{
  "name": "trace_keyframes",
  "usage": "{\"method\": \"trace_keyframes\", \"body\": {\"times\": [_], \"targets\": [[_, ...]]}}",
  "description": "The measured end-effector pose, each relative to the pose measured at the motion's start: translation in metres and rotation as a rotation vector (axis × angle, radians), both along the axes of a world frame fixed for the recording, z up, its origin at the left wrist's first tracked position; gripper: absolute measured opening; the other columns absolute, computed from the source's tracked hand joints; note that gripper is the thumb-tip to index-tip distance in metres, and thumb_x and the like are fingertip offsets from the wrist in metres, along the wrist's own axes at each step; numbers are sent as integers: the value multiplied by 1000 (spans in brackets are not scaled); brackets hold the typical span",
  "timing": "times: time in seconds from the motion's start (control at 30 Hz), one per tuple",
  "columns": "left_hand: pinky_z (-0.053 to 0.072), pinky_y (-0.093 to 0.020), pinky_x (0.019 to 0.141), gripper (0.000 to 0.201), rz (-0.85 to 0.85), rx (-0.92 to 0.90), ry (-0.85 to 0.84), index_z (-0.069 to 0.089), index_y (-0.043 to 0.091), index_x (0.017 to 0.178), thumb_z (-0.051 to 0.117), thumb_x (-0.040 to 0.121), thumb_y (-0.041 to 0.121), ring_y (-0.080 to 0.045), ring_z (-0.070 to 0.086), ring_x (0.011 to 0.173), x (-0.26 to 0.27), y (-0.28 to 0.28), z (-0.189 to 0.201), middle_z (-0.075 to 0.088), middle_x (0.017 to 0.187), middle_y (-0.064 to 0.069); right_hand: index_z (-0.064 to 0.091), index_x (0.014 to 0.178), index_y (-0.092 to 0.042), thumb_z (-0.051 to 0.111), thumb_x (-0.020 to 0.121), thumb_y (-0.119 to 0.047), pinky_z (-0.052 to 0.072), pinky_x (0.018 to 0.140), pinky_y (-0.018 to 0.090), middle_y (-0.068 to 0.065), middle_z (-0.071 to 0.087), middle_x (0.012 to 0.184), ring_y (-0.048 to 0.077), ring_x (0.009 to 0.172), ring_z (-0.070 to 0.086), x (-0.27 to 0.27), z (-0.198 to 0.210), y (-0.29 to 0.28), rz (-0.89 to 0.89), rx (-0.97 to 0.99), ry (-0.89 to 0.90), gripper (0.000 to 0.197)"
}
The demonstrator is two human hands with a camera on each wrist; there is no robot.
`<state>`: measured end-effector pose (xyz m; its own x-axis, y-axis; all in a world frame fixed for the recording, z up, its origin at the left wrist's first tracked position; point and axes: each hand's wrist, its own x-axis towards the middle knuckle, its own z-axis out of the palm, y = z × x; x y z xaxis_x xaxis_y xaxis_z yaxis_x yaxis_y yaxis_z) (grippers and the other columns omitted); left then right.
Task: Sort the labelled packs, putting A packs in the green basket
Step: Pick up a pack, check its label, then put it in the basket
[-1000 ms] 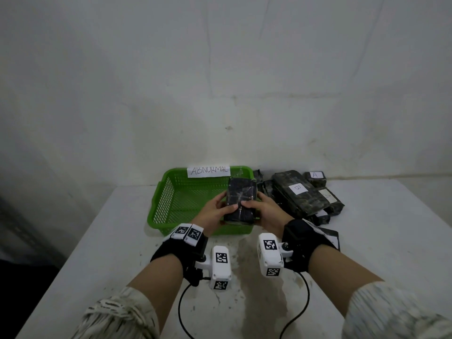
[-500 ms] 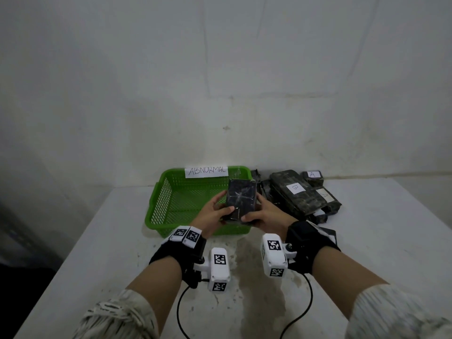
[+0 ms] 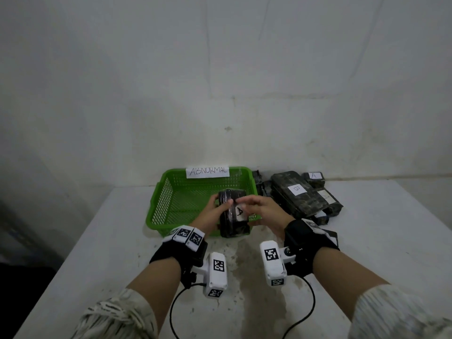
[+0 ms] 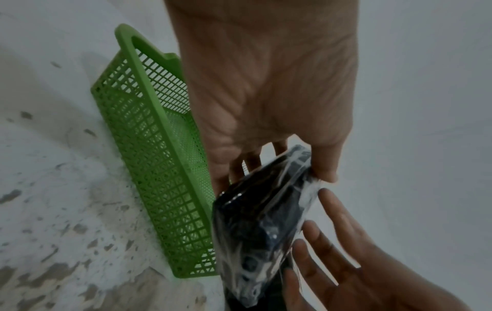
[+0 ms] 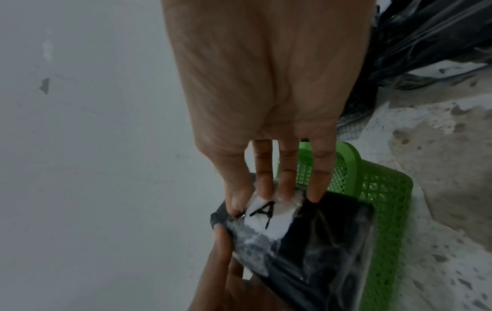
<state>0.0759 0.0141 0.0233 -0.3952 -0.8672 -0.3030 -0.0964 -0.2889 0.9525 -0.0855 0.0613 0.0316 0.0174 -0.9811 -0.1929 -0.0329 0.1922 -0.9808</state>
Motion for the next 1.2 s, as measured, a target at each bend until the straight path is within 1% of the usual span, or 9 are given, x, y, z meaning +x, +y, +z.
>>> {"method": "trace_keyframes", "body": {"times": [0.13,0.27,0.4,0.5,0.63,0.83,0.93,1.1,1.2], "targets": [[49,-51,88,34,3,27,113,40,26,121,56,90,27,-33,57,104,-5,2,-2,56,118,-16,53,107,-11,61,92,-15,46,58,16,1,53,82,10,70,54,9,-1,-5,-154,-83,-7,17],[54,-44,72,17,-11,26,145,44,24,107,53,93,23,-30,61,90,-2,2,-2,59,108,-15,51,87,-18,61,92,-25,43,61,25,2,60,92,9,77,56,10,0,-5,-157,-77,-41,13],[52,-39,67,7,-28,14,181,46,21,101,49,95,22,-27,61,84,-3,4,0,59,99,-11,40,95,-21,67,87,-23,44,62,27,3,60,95,14,77,58,14,-5,-6,-148,-42,-86,28],[51,-37,71,6,-37,-14,140,48,22,98,47,95,27,-26,58,89,-4,3,1,56,102,-11,38,94,-20,66,87,-15,47,65,29,9,57,97,19,78,59,15,-6,-8,-177,-35,-170,29],[45,-42,86,21,-40,-23,67,51,29,106,56,87,37,-30,50,114,-5,-2,0,53,124,-9,38,89,-17,62,87,-6,46,63,27,8,53,90,17,73,57,16,-7,-8,-184,-49,-221,26],[41,-40,91,28,-52,29,95,50,16,117,57,91,20,-21,58,92,-14,-3,2,61,98,-4,37,104,-13,60,90,-6,49,74,32,16,53,104,22,85,59,16,-10,-4,-99,-16,-188,28],[44,-33,81,19,-35,36,89,51,14,111,53,93,18,-19,57,85,-15,-4,3,61,93,-5,38,111,-17,62,87,-3,47,78,38,19,56,111,28,94,58,12,-14,-3,-47,63,-227,36],[42,-47,100,28,-40,22,73,51,14,118,52,93,26,-27,58,102,-12,-4,0,62,104,-8,42,114,-22,61,83,3,44,83,43,17,60,106,30,98,56,9,-15,-3,-26,100,-215,44],[39,-55,102,39,-55,36,57,48,20,129,54,92,31,-30,54,115,-11,1,6,60,119,-11,45,109,-23,64,79,0,44,89,47,17,60,106,32,99,57,12,-16,-4,-99,84,-246,43]]}}
